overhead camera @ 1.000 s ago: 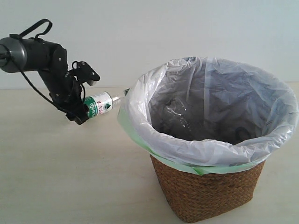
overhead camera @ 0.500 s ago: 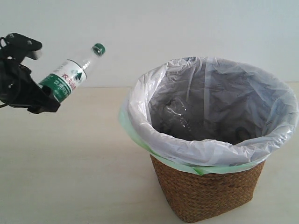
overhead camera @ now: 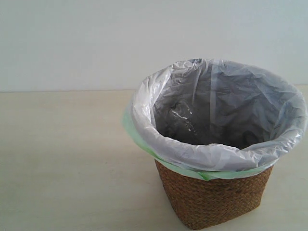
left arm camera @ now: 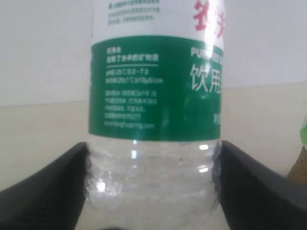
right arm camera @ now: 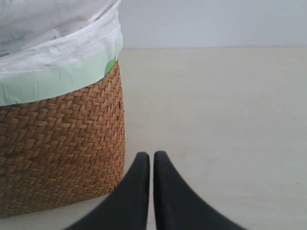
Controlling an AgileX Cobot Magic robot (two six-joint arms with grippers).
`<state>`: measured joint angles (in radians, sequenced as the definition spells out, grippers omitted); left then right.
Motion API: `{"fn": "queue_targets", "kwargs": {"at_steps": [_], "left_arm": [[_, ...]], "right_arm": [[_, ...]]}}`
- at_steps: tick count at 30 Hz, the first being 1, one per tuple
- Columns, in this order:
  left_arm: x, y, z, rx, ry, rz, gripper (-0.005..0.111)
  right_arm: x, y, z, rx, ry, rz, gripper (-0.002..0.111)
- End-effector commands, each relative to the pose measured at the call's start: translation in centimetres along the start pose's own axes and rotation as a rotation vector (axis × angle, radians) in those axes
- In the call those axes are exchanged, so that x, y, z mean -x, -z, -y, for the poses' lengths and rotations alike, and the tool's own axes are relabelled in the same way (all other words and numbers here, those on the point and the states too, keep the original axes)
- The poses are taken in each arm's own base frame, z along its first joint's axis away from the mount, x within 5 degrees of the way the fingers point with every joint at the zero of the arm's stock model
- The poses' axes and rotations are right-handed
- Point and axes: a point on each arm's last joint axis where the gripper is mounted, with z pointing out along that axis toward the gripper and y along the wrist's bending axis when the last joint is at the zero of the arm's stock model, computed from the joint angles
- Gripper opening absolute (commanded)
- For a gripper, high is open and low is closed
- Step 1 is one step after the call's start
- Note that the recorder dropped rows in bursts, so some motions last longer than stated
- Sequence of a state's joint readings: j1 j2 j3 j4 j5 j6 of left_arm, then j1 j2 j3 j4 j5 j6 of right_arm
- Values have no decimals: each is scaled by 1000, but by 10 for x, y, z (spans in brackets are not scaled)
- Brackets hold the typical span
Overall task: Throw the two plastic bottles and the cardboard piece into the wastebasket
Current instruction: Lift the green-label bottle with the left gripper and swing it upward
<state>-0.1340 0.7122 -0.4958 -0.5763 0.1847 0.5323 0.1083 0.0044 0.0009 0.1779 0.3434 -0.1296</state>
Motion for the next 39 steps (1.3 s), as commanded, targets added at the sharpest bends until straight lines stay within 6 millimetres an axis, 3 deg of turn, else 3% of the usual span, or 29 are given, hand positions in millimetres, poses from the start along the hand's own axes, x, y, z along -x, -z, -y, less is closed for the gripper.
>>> {"fn": "queue_targets", "kwargs": {"at_steps": [1,6,15,19,24,29,34,39], "left_arm": [[-2,5,-1,12,20,26,4],[-14,-13,-6,28,112,-101,4],[-36,-45,-35,169,224,-491,4],[-32,-41,-51,335,194,-636,4],[-21,-20,-71,589,75,-787,4],[-11,-4,-78,716,17,-851,4],[-4,0,-79,738,25,-862,4],[-5,-19,-63,505,90,-792,4]], "right_arm": [[1,0,1,-9,9,14,0],[1,0,1,-9,9,14,0],[1,0,1,-9,9,14,0],[1,0,1,-9,9,14,0],[1,0,1,-9,9,14,0],[1,0,1,-9,9,14,0],[1,0,1,-9,9,14,0],[1,0,1,-9,9,14,0]]}}
